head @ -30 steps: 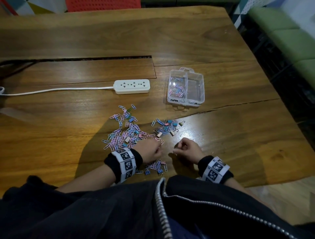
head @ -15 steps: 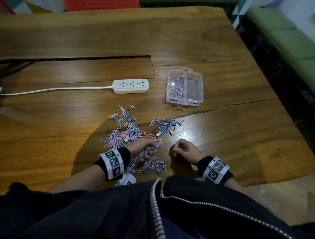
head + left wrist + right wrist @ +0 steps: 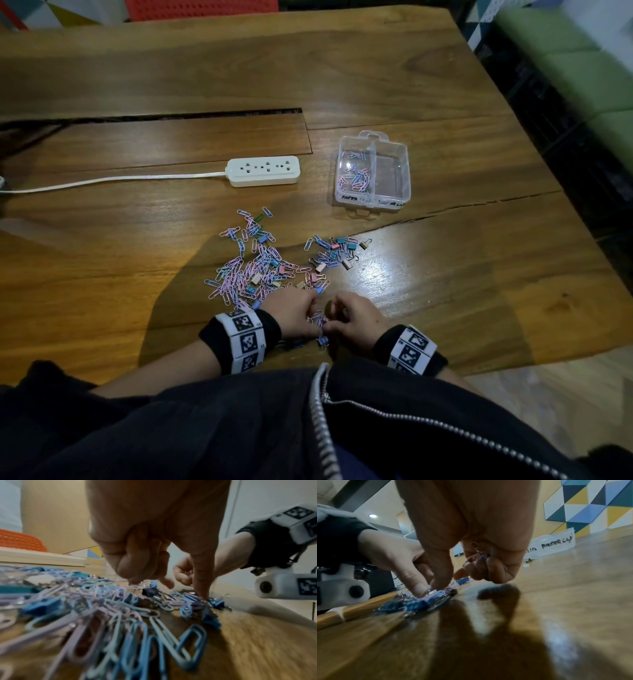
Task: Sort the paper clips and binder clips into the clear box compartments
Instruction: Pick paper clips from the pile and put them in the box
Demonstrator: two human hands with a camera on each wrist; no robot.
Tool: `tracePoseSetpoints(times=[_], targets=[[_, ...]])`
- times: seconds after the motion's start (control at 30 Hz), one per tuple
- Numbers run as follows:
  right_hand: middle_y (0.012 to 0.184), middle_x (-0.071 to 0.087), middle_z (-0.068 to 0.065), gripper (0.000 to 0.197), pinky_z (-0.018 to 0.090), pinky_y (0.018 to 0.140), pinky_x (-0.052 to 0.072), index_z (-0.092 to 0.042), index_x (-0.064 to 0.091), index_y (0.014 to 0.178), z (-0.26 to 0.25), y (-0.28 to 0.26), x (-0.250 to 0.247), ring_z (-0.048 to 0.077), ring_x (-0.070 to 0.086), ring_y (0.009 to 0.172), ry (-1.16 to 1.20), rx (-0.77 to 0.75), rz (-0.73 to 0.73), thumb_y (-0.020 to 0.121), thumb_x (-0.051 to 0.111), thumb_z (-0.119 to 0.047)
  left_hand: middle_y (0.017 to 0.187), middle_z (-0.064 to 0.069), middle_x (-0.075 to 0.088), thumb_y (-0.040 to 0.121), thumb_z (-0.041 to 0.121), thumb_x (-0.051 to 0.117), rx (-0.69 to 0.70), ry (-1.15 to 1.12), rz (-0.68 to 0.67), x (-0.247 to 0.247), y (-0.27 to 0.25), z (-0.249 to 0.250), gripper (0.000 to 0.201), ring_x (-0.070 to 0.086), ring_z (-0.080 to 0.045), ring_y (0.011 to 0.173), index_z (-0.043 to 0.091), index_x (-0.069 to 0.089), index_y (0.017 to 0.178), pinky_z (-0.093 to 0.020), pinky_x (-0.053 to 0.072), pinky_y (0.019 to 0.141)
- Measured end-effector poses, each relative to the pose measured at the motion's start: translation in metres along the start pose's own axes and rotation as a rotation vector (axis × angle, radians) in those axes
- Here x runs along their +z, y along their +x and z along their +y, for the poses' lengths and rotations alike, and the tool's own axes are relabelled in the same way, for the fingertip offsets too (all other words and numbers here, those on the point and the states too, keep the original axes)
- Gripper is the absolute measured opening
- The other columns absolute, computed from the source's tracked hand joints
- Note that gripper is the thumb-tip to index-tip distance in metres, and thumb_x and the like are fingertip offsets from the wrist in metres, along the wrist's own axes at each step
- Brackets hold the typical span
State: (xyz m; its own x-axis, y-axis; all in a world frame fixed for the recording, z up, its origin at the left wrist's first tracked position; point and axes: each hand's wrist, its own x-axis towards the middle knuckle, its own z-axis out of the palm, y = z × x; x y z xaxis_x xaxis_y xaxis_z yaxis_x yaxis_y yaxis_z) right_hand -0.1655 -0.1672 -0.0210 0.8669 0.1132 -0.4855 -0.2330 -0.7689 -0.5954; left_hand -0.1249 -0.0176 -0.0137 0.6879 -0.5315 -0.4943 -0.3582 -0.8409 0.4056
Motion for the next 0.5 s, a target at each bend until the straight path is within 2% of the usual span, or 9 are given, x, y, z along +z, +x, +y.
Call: tracePoseSetpoints(times=[0.07,0.13,0.17,0.27,0.37,0.43,0.5], targets=[[0.089,0.048,-0.002,0.018,0.021,0.064,0.032,-0.020,0.045,0.079,0.000,0.004,-0.002,0.014,0.045,0.082,-0.012,-0.012,0.081,0.083,0.062,-0.019,0.099,0.001,0.062,0.076,0.050,0.064,-0.013,0.079,0.033,0.004,0.001,0.003,0.044,0.058,-0.020,0.092,0.018,0.051,0.104,-0.029,0.047,0.075],[0.090,0.049,-0.002,0.013,0.021,0.071,0.031,-0.020,0.045,0.081,0.001,0.006,-0.006,0.013,0.045,0.083,-0.026,0.001,0.146,0.087,0.057,-0.021,0.106,-0.001,0.063,0.078,0.050,0.061,-0.023,0.103,0.056,0.007,0.002,0.006,0.047,0.059,-0.021,0.096,0.016,0.049,0.109,-0.032,0.050,0.080],[0.091,0.049,-0.002,0.013,0.021,0.070,0.032,-0.020,0.045,0.081,0.001,0.005,-0.008,0.013,0.045,0.083,-0.037,0.011,0.153,0.088,0.056,-0.023,0.106,-0.002,0.063,0.080,0.047,0.060,-0.023,0.106,0.060,0.008,0.003,0.007,0.045,0.060,-0.021,0.096,0.015,0.050,0.109,-0.033,0.051,0.080],[0.085,0.050,-0.004,0.026,0.018,0.058,0.032,-0.026,0.042,0.073,0.004,0.000,-0.017,0.012,0.047,0.077,-0.087,0.046,0.038,0.080,0.066,-0.032,0.104,-0.003,0.063,0.086,0.035,0.053,-0.034,0.102,0.073,0.007,0.003,0.011,0.028,0.059,-0.021,0.094,0.014,0.051,0.106,-0.032,0.051,0.079],[0.076,0.046,-0.011,0.039,0.016,0.055,0.029,-0.032,0.036,0.067,0.007,-0.006,-0.020,0.008,0.045,0.071,-0.173,0.034,-0.136,0.070,0.074,-0.040,0.104,-0.005,0.063,0.089,0.027,0.048,-0.068,0.127,0.057,0.009,0.003,0.013,0.021,0.059,-0.023,0.097,0.014,0.053,0.104,-0.037,0.051,0.085],[0.086,0.048,-0.005,0.036,0.017,0.056,0.029,-0.025,0.044,0.078,0.009,-0.003,-0.017,0.012,0.044,0.078,-0.273,-0.046,-0.165,0.069,0.075,-0.040,0.105,-0.006,0.062,0.089,0.025,0.046,-0.069,0.160,0.056,0.011,0.003,0.012,0.021,0.058,-0.023,0.098,0.012,0.053,0.104,-0.037,0.051,0.086],[0.100,0.053,0.004,0.033,0.019,0.067,0.033,-0.015,0.054,0.095,0.009,0.003,-0.014,0.014,0.045,0.085,-0.332,-0.128,-0.185,0.073,0.073,-0.032,0.104,-0.006,0.062,0.091,0.025,0.042,-0.033,0.188,0.077,0.013,0.003,0.010,0.022,0.058,-0.023,0.097,0.011,0.053,0.104,-0.034,0.049,0.082]])
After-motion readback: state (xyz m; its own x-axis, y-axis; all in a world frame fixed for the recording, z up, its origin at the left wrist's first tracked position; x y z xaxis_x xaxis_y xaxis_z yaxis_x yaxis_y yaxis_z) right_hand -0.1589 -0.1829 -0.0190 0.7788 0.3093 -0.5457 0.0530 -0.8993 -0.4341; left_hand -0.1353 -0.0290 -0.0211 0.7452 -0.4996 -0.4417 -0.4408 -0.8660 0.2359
